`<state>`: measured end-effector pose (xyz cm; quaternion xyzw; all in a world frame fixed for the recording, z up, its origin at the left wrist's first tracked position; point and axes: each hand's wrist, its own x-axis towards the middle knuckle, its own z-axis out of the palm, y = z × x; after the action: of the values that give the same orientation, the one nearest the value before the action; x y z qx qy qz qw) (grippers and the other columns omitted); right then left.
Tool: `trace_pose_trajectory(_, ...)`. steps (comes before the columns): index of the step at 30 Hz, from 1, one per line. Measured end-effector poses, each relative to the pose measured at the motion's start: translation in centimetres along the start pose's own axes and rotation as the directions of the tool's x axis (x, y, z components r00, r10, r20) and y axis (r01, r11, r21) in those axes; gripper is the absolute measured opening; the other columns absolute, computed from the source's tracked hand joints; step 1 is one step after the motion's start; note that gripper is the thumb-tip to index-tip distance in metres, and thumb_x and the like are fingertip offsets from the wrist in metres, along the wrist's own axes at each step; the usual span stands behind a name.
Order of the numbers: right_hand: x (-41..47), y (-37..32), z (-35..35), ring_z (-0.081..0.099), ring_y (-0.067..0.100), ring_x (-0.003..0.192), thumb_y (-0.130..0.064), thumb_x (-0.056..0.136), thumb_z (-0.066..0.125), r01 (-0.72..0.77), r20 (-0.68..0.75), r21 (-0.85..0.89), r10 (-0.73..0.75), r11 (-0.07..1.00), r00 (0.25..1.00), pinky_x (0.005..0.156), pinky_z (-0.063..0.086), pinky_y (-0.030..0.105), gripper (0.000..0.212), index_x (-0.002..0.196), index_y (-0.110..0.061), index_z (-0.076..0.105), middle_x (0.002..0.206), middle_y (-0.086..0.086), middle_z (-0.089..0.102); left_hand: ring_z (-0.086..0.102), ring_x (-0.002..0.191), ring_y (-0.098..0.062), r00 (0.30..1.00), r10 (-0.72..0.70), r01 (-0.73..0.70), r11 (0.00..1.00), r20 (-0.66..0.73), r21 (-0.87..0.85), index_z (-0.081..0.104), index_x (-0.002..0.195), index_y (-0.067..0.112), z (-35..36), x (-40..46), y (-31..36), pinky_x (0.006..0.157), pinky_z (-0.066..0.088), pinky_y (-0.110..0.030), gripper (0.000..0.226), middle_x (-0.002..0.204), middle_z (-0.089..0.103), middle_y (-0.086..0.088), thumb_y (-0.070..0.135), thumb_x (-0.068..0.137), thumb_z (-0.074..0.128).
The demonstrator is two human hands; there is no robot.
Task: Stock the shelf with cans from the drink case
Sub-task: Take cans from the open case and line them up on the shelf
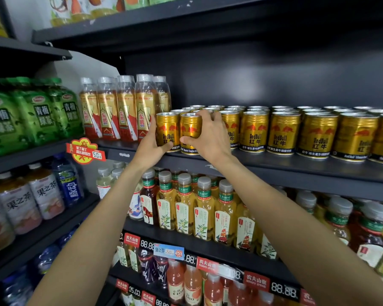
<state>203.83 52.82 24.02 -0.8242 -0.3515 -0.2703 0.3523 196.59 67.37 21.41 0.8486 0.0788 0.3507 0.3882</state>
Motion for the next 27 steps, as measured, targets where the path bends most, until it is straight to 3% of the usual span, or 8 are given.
trace_pose_trajectory(5, 0.0, -0.3, 0.2, 0.044, 0.031, 0.121, -0.044, 0.077, 0.073, -0.017, -0.011, -0.049, 0.016, 0.999, 1.0, 0.088, 0.048, 0.039, 0.073, 0.135, -0.017, 0.037, 0.134, 0.013, 0.041, 0.032, 0.137, -0.016, 0.998, -0.03, 0.028, 0.999, 0.054, 0.036, -0.011, 0.149, 0.019, -0.4, -0.2, 0.2, 0.113, 0.024, -0.031, 0.091, 0.152, 0.03, -0.002, 0.017, 0.091, 0.059)
trace_pose_trajectory(9, -0.4, -0.3, 0.1, 0.041, 0.031, 0.124, -0.047, 0.077, 0.071, -0.014, -0.009, -0.081, 0.013, 0.997, 1.0, 0.091, 0.046, 0.039, 0.08, 0.14, -0.016, 0.032, 0.138, 0.015, 0.037, 0.035, 0.131, -0.013, 0.999, -0.01, 0.004, 0.991, 0.047, 0.131, -0.008, 0.149, 0.014, -0.4, -0.5, 0.9, 0.108, 0.025, -0.024, 0.089, 0.145, 0.036, 0.001, 0.014, 0.091, 0.059)
trace_pose_trajectory(12, -1.4, 0.1, -0.6, 0.037, 0.029, 0.129, -0.046, 0.078, 0.07, 0.05, -0.095, -0.052, -0.055, 0.997, 0.994, 0.098, 0.043, 0.038, 0.081, 0.142, -0.015, 0.031, 0.141, 0.013, 0.036, 0.037, 0.132, -0.02, 0.994, 0.075, -0.06, 0.981, -0.077, 0.184, 0.012, 0.148, 0.011, 0.0, -1.3, 1.4, 0.113, 0.028, -0.037, 0.082, 0.144, 0.04, -0.006, 0.014, 0.085, 0.066)
trace_pose_trajectory(16, -3.9, 0.7, -2.1, 0.041, 0.023, 0.128, -0.034, 0.087, 0.063, 0.246, -0.284, 0.069, -0.218, 0.967, 0.934, 0.105, 0.037, 0.038, 0.057, 0.137, -0.013, 0.044, 0.137, 0.009, 0.047, 0.029, 0.137, -0.02, 0.928, 0.095, -0.034, 0.984, -0.36, 0.172, 0.025, 0.147, 0.014, 1.4, -5.1, 4.0, 0.112, 0.022, -0.032, 0.067, 0.148, 0.037, -0.004, 0.018, 0.09, 0.06)
trace_pose_trajectory(20, -7.7, 2.1, -4.1, 0.042, 0.016, 0.122, -0.03, 0.089, 0.058, 0.357, -0.468, 0.047, -0.295, 0.933, 0.833, 0.109, 0.028, 0.044, 0.037, 0.122, -0.015, 0.057, 0.125, 0.003, 0.059, 0.053, 0.116, -0.011, 0.859, 0.222, -0.233, 0.972, -0.461, 0.035, 0.051, 0.123, 0.023, 3.4, -9.6, 6.8, 0.104, 0.038, -0.045, 0.032, 0.112, 0.062, 0.015, 0.028, 0.092, 0.05)
trace_pose_trajectory(23, -11.9, 3.9, -6.6, 0.051, 0.018, 0.111, -0.025, 0.089, 0.058, 0.375, -0.528, 0.067, -0.286, 0.924, 0.8, 0.1, 0.035, 0.037, 0.027, 0.113, -0.012, 0.062, 0.111, 0.004, 0.065, 0.063, 0.096, -0.013, 0.816, 0.293, -0.363, 0.931, -0.499, -0.047, 0.058, 0.107, 0.018, 6.1, -13.1, 8.7, 0.093, 0.044, -0.053, 0.02, 0.088, 0.066, 0.021, 0.028, 0.093, 0.047)
trace_pose_trajectory(25, -15.4, 5.9, -8.3, 0.056, 0.018, 0.097, -0.018, 0.088, 0.059, 0.376, -0.548, 0.12, -0.255, 0.919, 0.797, 0.086, 0.043, 0.03, 0.021, 0.106, -0.007, 0.064, 0.1, 0.006, 0.067, 0.065, 0.08, -0.014, 0.806, 0.332, -0.434, 0.895, -0.489, -0.108, 0.059, 0.101, 0.015, 8.5, -15.5, 9.8, 0.08, 0.049, -0.051, 0.016, 0.076, 0.066, 0.013, 0.021, 0.093, 0.046)
trace_pose_trajectory(27, -19.4, 8.4, -10.1, 0.058, 0.015, 0.087, -0.014, 0.088, 0.059, 0.342, -0.522, 0.158, -0.215, 0.926, 0.825, 0.076, 0.047, 0.025, 0.017, 0.101, -0.003, 0.064, 0.093, 0.006, 0.067, 0.063, 0.071, -0.009, 0.832, 0.361, -0.459, 0.874, -0.422, -0.158, 0.059, 0.098, 0.013, 11.3, -18.0, 10.7, 0.071, 0.052, -0.036, 0.015, 0.071, 0.063, 0.009, 0.017, 0.093, 0.045)
